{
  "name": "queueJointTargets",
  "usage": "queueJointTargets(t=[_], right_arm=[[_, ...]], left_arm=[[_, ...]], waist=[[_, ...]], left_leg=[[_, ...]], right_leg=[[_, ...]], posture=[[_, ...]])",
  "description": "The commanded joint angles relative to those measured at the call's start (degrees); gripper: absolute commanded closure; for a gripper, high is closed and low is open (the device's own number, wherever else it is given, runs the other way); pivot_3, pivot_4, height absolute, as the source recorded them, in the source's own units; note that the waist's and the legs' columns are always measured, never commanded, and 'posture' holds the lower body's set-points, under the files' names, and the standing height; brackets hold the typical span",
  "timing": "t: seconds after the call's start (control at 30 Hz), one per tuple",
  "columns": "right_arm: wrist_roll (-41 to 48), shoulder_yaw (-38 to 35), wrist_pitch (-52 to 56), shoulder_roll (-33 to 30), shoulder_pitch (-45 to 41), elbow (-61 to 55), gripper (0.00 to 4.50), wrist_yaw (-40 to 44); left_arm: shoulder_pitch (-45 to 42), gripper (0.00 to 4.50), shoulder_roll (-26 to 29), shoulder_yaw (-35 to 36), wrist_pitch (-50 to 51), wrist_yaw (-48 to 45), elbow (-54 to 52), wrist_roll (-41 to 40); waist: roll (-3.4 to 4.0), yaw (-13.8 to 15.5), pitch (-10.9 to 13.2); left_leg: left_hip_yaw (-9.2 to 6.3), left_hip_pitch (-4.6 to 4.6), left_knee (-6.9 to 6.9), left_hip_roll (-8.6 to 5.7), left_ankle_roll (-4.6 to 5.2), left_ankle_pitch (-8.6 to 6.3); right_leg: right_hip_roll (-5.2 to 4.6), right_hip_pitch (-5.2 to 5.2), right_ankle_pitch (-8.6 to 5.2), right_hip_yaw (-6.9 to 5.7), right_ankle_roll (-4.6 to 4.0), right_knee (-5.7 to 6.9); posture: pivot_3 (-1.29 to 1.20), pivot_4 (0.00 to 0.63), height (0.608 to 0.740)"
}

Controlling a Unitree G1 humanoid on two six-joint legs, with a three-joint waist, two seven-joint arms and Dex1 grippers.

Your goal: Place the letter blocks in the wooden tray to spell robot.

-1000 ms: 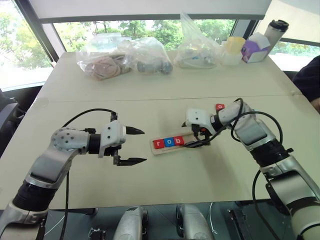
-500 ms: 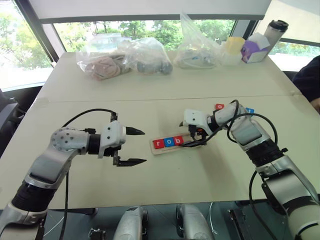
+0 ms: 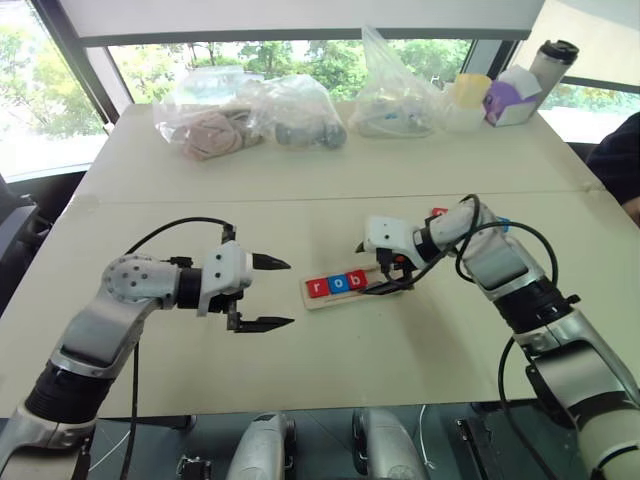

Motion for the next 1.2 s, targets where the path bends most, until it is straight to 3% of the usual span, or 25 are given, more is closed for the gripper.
queueJointTargets(t=[0.03, 0.7, 1.2], right_arm=[[1.54, -2.72, 1.43, -2.11, -0.37, -3.93, 0.1, 0.83], [-3.24, -2.41, -9.56, 1.31, -3.62, 13.79, 0.1, -6.28], [-3.35, -1.79, -8.58, 3.8, -3.24, 11.17, 0.1, -4.67]], left_arm=[[-0.61, 0.0, -0.03, 0.4, -0.43, 0.12, -1.21, -0.28], [-0.23, 0.0, 0.02, 0.44, -0.11, 0.33, -1.9, -0.38], [0.47, 0.0, 0.04, 0.52, 0.27, 1.15, -2.7, -0.61]], waist=[[0.0, -0.01, 0.0], [0.0, -0.15, 0.0], [0.0, -0.15, 0.0]], left_leg=[[0.0, 0.0, 0.0, 0.0, 0.0, 0.0], [0.02, 0.01, 0.0, 0.01, 0.0, 0.0], [0.01, 0.01, 0.0, 0.02, -0.01, 0.0]], right_leg=[[0.0, 0.0, 0.0, 0.0, 0.0, 0.0], [0.02, 0.0, 0.0, 0.01, 0.0, 0.01], [0.02, 0.0, 0.0, 0.01, 0.0, 0.02]], posture=[[0.0, 0.15, 0.74], [0.0, 0.15, 0.74], [0.0, 0.15, 0.74]])
